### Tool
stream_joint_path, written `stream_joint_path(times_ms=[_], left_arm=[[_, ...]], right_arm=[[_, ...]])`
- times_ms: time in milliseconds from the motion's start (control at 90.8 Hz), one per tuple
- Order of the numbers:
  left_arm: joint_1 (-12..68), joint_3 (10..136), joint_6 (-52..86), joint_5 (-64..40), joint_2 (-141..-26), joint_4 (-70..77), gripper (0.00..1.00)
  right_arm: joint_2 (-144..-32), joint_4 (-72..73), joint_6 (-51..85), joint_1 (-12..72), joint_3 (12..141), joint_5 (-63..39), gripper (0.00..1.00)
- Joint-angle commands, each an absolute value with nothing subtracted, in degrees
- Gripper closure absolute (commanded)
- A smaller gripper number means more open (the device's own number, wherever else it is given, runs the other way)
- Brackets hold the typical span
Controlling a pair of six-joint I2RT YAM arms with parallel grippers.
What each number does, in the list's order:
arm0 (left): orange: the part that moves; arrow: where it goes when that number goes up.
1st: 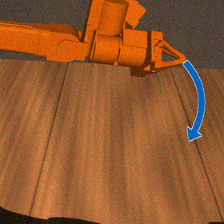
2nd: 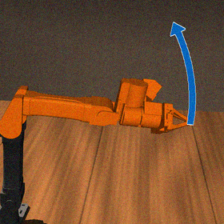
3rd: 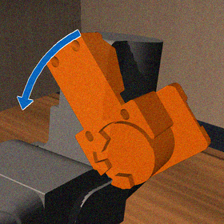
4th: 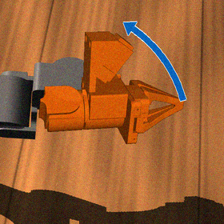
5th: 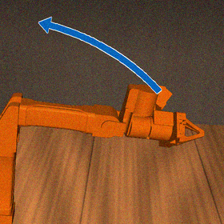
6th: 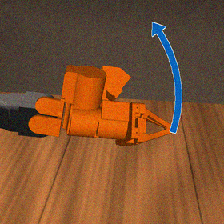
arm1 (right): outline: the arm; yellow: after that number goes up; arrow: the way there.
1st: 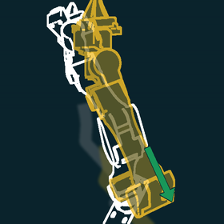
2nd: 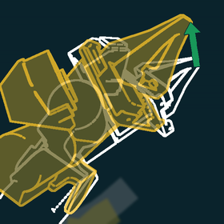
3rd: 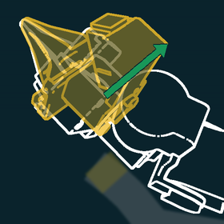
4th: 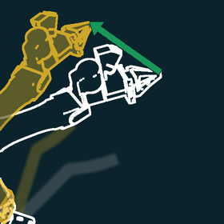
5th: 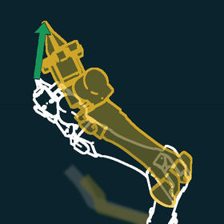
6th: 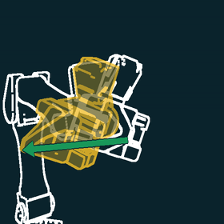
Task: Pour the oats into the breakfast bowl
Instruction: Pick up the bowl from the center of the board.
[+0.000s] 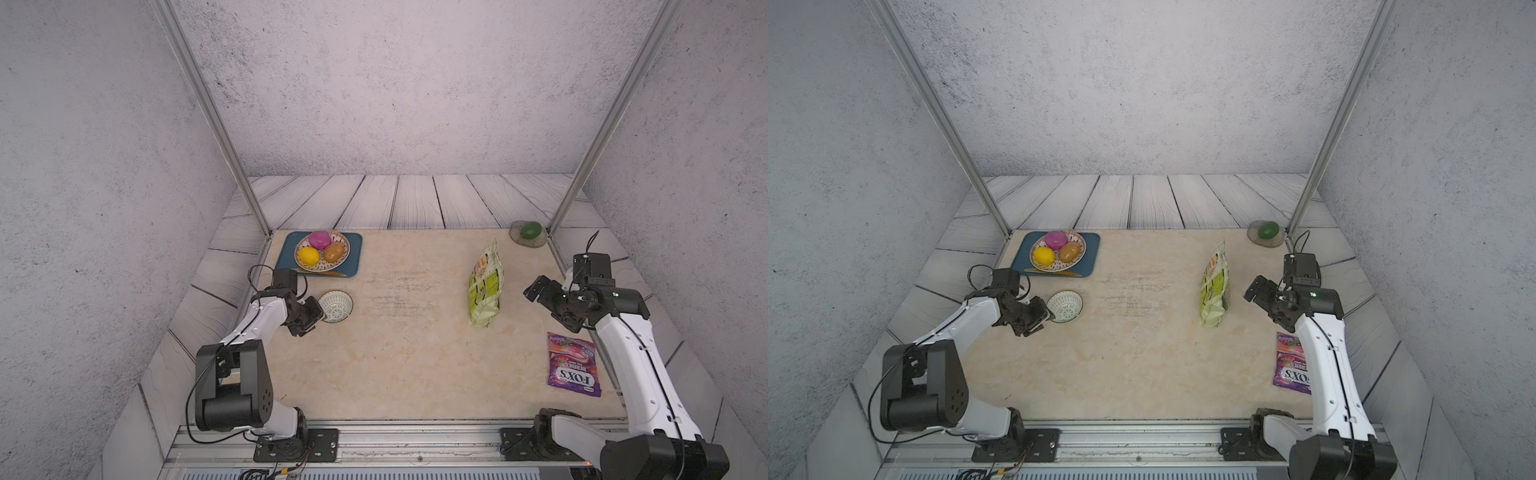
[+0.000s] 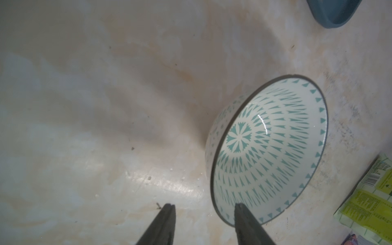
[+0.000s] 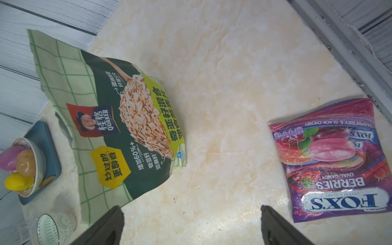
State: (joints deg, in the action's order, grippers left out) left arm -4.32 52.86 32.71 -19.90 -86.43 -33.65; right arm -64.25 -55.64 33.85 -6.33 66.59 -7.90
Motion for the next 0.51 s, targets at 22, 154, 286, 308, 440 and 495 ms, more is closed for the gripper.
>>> stream_joint_path(times_ms=[22, 154, 286, 308, 440, 495], left_arm=[[-3.9, 55.4, 33.6, -19.5, -88.7, -32.4, 0.52], [-3.8, 56.6, 33.8, -17.2, -91.0, -32.3, 0.59], [-3.8, 59.3, 33.9, -16.3, -95.4, -34.1, 0.74], [-3.8, 60.0, 33.8, -16.2, -96.1, -34.7, 0.78], [-3.7, 61.5, 33.4, -16.8, -98.3, -35.4, 0.93], [-3.7, 61.8, 33.5, -17.0, -97.9, -35.5, 0.98]], right_arm=[[-63.5, -58.0, 32.9, -6.2, 67.9, -9.1, 0.01], [-63.4, -58.3, 32.8, -6.2, 68.4, -9.9, 0.01], [-64.1, -58.7, 32.3, -6.2, 69.0, -11.4, 0.01], [-64.4, -59.0, 32.0, -6.3, 69.4, -11.7, 0.01], [-66.4, -61.4, 30.7, -6.3, 72.3, -12.0, 0.01], [-67.0, -62.8, 30.3, -6.2, 73.5, -11.8, 0.01]])
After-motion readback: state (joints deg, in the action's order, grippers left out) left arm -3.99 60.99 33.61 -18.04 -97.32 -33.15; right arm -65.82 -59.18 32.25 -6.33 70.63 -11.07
